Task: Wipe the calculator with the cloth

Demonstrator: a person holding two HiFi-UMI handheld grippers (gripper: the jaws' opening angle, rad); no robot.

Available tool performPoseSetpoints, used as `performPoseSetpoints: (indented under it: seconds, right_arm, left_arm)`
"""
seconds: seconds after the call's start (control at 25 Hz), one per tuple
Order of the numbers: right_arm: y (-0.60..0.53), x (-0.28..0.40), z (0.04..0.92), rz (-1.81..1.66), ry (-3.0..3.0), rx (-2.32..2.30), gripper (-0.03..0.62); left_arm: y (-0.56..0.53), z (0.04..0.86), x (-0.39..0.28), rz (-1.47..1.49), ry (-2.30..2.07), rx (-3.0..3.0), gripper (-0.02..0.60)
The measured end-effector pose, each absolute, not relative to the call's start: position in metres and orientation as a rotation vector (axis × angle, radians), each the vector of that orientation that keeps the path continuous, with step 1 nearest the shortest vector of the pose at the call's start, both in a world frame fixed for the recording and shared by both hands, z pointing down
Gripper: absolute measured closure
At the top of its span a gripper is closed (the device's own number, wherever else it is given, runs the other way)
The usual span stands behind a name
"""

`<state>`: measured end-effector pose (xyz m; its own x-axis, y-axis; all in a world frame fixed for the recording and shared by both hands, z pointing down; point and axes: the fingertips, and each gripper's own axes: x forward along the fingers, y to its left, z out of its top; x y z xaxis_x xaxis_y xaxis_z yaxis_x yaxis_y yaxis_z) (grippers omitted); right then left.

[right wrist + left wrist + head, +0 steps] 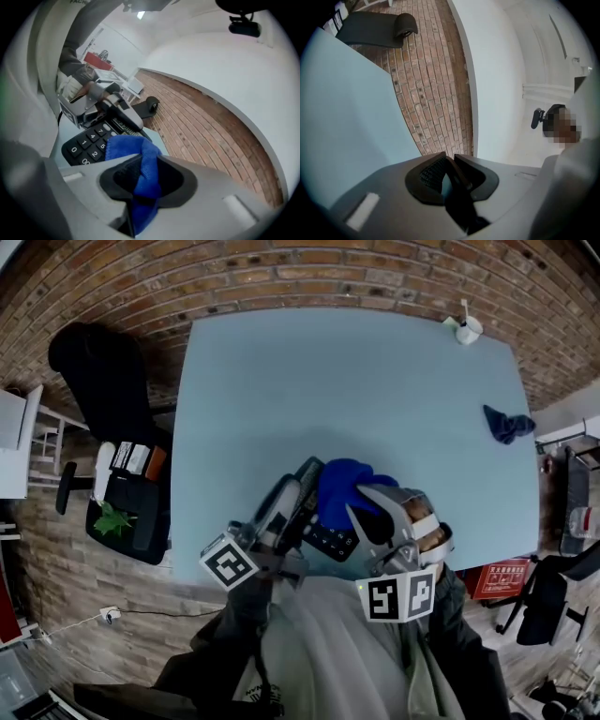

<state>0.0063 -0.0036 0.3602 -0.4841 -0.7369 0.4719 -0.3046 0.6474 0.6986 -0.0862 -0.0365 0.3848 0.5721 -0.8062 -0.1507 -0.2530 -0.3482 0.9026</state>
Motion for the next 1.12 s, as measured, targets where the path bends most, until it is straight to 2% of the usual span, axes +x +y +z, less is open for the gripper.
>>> performPoseSetpoints:
  seconds: [0.24,0.52,0.64,0.88,1.12]
  right_arm:
    - [0.026,-0.043,0.378,-0.778,-2.123,0.628,0.500]
    - [-0.009,0.010,0.409,-0.549,-2.106,0.754,0.500]
    - [0.010,0.005,0.403,-0.499,-2.154,0.733,0.500]
    - [0.054,-0.046,0.392,-0.709,-2.158,0.520,0.500]
    - [0.011,0.035,0.401,-0.550,-2.041,0.754,0.500]
  left_arm:
    - [-0.035,0.396,-0.071,-0.658,-0.859,1.912,0.531]
    - [-0.035,0.419,-0.096,-0.644,-0.937,1.859,0.529]
    - [-0.037,0.423,-0.108,-0.678,-0.959,1.823,0.529]
    - [-0.047,0.420,-0.105,-0.715,-0.975,1.807,0.532]
    - [-0.055,0.411,-0.130,-0.909,-0.947,1.669,0.531]
